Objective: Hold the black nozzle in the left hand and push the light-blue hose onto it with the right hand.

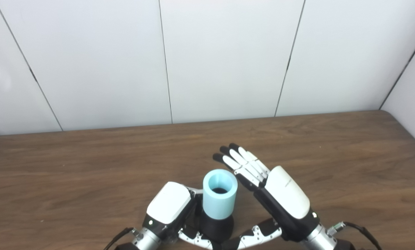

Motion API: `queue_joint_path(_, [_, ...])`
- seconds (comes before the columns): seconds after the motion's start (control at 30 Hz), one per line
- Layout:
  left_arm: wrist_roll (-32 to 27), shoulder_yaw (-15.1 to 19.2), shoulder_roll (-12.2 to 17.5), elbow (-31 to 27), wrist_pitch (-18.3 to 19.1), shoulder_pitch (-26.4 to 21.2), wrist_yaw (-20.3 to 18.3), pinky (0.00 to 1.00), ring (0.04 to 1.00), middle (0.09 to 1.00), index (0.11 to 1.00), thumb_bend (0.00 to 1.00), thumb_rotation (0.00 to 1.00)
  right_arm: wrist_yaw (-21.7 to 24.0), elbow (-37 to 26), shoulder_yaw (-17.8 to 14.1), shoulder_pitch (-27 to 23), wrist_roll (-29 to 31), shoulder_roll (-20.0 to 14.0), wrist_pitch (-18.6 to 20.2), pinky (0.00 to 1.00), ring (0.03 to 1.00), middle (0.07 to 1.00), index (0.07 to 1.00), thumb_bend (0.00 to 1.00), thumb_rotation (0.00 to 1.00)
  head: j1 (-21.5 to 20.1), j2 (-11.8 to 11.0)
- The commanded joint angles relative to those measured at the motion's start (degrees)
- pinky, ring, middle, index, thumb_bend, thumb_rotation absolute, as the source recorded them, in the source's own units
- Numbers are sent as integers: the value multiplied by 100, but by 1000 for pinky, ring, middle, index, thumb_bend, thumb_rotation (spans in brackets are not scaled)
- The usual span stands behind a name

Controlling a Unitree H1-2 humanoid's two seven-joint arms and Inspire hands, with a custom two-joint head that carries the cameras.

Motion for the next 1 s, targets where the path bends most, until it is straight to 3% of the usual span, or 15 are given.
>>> queue_joint_path(0.0, [68, -168, 14, 333, -112, 220, -53, 105, 143, 471, 479, 525, 0, -72, -230, 23, -74, -20, -46, -241, 958, 1000, 965, 918, 771, 771, -2, 1])
queue_joint_path(0.47, [40, -167, 15, 342, -118, 214, -57, 112, 151, 471, 479, 525, 0, -73, -271, 46, -36, -411, -100, -360, 964, 1000, 951, 899, 742, 754, -11, -3])
queue_joint_path(0.97, [45, -170, 22, 323, -79, 215, -118, 114, 151, 471, 479, 525, 0, -95, -267, 36, 4, -425, -93, -465, 962, 1000, 936, 883, 725, 711, -10, -9])
